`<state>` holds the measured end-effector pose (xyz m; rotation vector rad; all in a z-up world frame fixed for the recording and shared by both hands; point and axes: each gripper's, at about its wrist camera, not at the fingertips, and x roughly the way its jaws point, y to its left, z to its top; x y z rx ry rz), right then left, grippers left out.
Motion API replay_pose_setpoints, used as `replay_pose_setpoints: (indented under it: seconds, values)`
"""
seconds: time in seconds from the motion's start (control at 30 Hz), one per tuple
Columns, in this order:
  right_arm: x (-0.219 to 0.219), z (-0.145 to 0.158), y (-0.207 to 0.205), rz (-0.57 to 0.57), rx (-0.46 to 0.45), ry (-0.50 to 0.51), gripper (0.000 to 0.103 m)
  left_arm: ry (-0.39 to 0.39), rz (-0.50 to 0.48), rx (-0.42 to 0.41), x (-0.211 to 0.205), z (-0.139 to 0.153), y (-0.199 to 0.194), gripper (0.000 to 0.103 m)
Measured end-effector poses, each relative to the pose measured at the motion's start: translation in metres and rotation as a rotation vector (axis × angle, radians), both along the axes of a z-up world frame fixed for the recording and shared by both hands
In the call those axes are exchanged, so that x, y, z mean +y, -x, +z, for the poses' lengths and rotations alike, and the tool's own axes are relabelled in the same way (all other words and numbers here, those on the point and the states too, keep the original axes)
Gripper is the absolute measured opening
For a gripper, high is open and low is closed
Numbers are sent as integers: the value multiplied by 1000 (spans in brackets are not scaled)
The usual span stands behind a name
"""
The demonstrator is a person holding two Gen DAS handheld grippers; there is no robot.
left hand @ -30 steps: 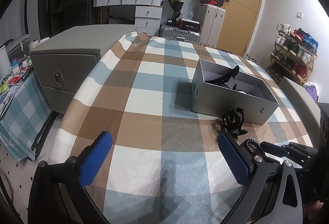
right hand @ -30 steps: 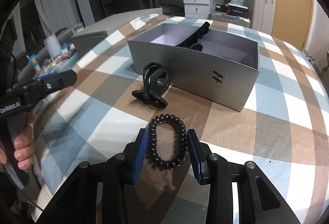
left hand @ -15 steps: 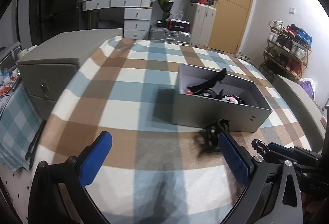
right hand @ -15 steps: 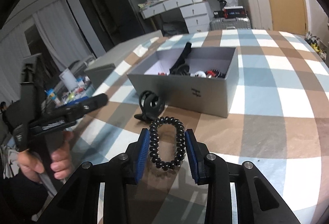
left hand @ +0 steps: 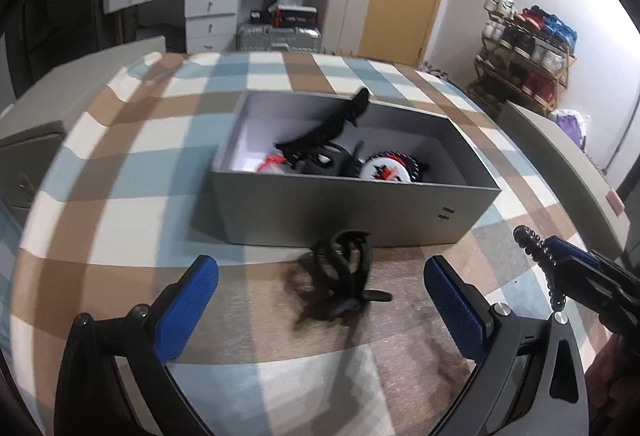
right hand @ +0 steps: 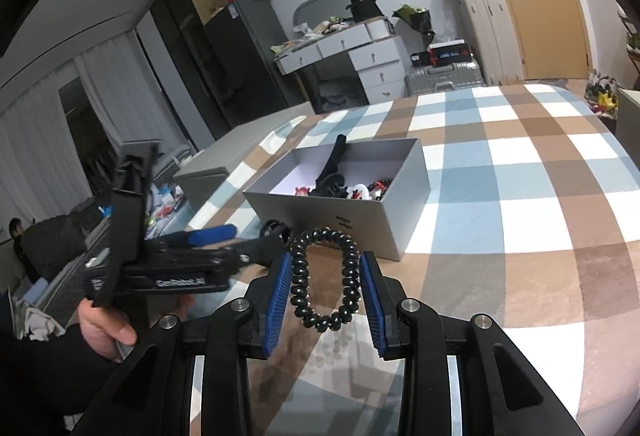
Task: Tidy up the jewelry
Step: 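Grasp the black claw clip with the left tool while the right tool lifts the bracelet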
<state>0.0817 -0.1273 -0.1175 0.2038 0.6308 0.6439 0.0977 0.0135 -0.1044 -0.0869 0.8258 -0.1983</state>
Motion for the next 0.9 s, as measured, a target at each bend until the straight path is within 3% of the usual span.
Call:
replay_pose_setpoints:
  seconds: [0.1, 0.27, 0.4, 0.5, 0.9]
  values:
    - [-4, -2, -1, -3, 5, -12, 33, 7, -7, 24, -4, -2, -2, 96]
    - [-10, -5, -6, -10, 14, -22, 33, 6, -24, 70, -7, -5, -6, 55]
    - [-13, -6, -8, -11, 17, -26, 33, 26, -59, 94, -11, -9, -4, 41]
    - [-13, -6, -8, -11, 19, -22, 33, 15, -64, 87, -15, -7, -1, 23]
    - [-2, 11, -4, 4, -15, -21, 33, 33, -88, 44, -8, 10, 13, 23]
